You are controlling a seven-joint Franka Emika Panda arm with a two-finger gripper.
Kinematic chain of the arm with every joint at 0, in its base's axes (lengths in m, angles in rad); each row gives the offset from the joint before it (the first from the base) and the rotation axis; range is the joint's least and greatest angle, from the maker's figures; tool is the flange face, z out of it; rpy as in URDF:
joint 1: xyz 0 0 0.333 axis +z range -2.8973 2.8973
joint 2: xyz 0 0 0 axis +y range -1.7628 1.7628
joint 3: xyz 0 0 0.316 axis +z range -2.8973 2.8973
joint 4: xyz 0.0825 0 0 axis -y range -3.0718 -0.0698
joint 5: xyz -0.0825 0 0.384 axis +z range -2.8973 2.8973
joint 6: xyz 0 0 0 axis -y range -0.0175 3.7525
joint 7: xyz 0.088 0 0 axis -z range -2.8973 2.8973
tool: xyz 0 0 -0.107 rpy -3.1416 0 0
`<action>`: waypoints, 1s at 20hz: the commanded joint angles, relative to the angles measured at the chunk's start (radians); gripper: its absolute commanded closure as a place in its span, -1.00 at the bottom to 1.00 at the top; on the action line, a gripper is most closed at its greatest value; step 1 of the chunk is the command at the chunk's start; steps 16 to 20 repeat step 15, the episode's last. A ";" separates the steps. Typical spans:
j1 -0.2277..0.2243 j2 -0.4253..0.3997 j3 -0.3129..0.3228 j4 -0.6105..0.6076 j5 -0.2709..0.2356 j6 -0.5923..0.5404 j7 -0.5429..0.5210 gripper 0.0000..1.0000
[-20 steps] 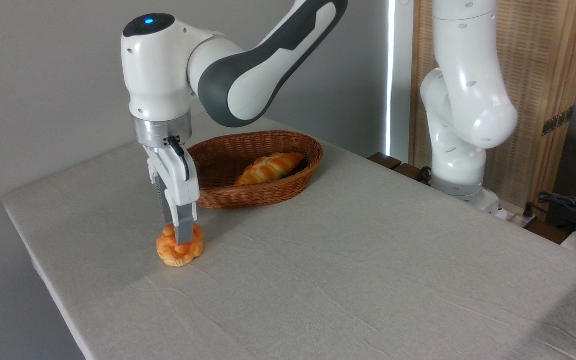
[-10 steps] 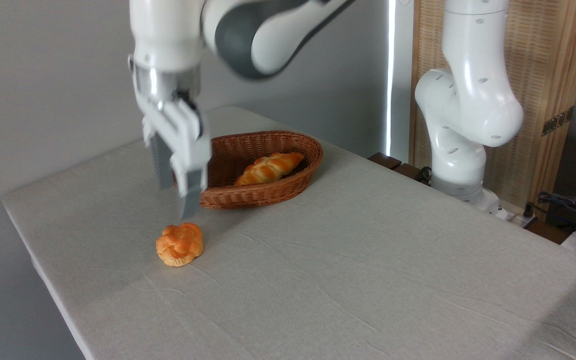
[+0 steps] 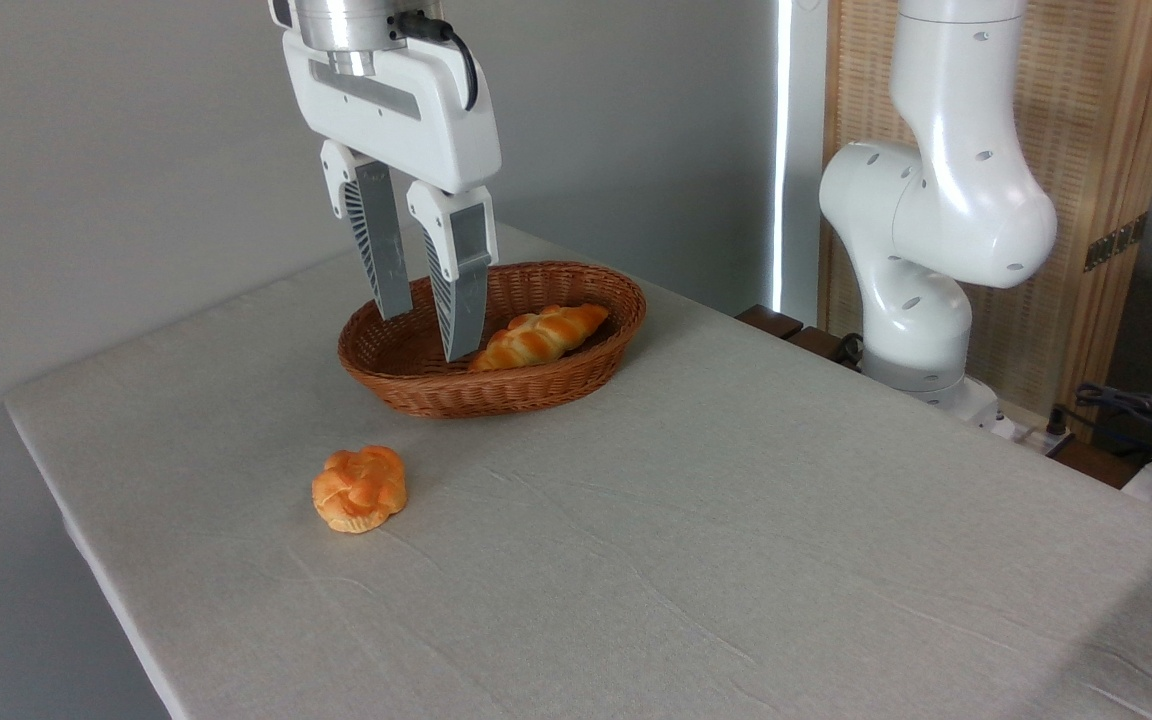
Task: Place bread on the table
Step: 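Open the gripper and raise it away from the bun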
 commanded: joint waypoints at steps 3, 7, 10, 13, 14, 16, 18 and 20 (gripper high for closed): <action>0.023 0.021 -0.011 0.037 0.010 -0.027 -0.013 -1.00; 0.023 0.048 -0.011 0.086 0.010 -0.075 -0.011 -1.00; 0.023 0.048 -0.009 0.086 0.010 -0.075 -0.010 -1.00; 0.023 0.048 -0.009 0.086 0.010 -0.075 -0.016 -1.00; 0.023 0.048 -0.009 0.086 0.010 -0.077 -0.016 -1.00; 0.023 0.048 -0.008 0.086 0.010 -0.077 -0.016 -1.00; 0.023 0.048 -0.008 0.086 0.010 -0.077 -0.016 -1.00; 0.023 0.048 -0.008 0.086 0.010 -0.077 -0.016 -1.00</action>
